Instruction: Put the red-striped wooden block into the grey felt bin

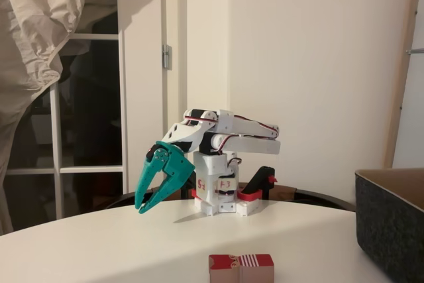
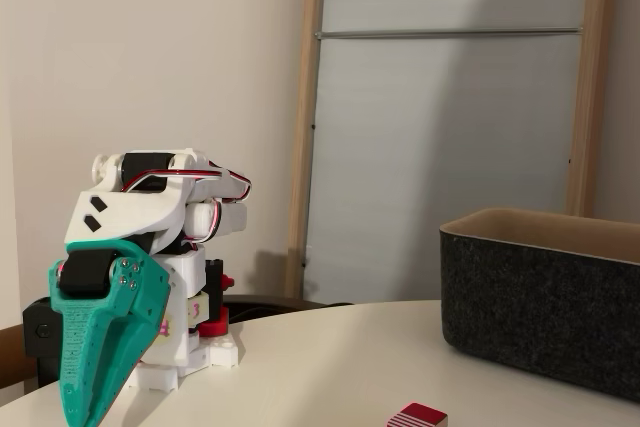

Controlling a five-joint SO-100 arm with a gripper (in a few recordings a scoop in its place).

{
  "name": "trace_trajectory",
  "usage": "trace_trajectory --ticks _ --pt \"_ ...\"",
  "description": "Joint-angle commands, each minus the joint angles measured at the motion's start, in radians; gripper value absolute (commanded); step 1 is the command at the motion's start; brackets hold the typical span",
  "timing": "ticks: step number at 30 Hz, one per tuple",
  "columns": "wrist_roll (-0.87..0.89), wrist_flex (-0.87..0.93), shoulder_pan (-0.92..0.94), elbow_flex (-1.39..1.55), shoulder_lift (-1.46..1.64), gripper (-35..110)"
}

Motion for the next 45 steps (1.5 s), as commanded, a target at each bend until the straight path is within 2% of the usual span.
trace_trajectory --ticks 1,11,20,30,38,45 --pt "-0.002 0.012 0.011 0.012 0.032 0" --pt "0.002 0.012 0.011 0.012 0.032 0" --pt "0.153 0.008 -0.064 -0.035 0.032 3" --pt "0.296 0.011 -0.117 -0.252 0.017 3" --pt "0.44 0.006 -0.207 -0.492 -0.063 9" --pt "0.607 -0.199 -0.339 -0.578 -0.176 6"
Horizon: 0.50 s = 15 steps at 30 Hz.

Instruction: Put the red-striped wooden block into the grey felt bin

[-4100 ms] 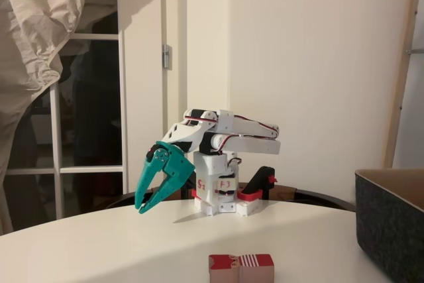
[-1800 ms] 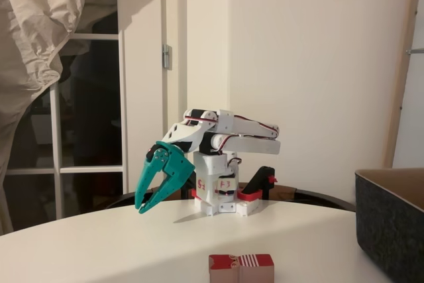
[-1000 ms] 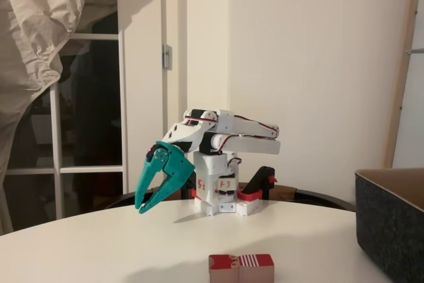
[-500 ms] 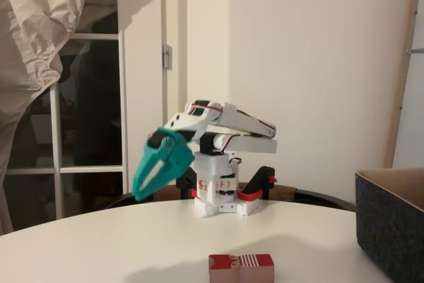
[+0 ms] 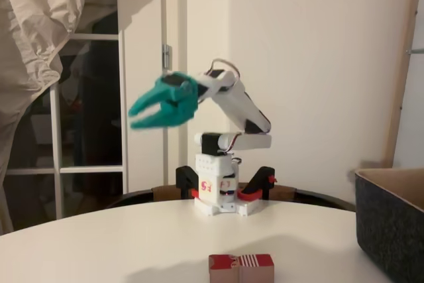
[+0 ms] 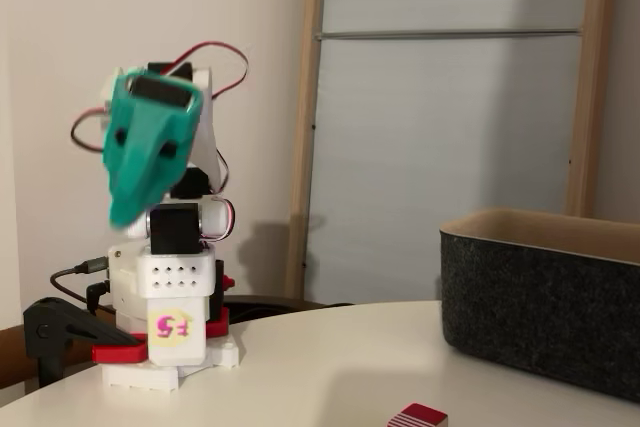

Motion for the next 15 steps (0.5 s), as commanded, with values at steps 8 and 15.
trace_trajectory --ticks 8,15 --pt "-0.063 -0.067 -0.227 -0.152 -0.135 7" --pt "-0.272 -0.002 -0.296 -0.155 -0.164 3"
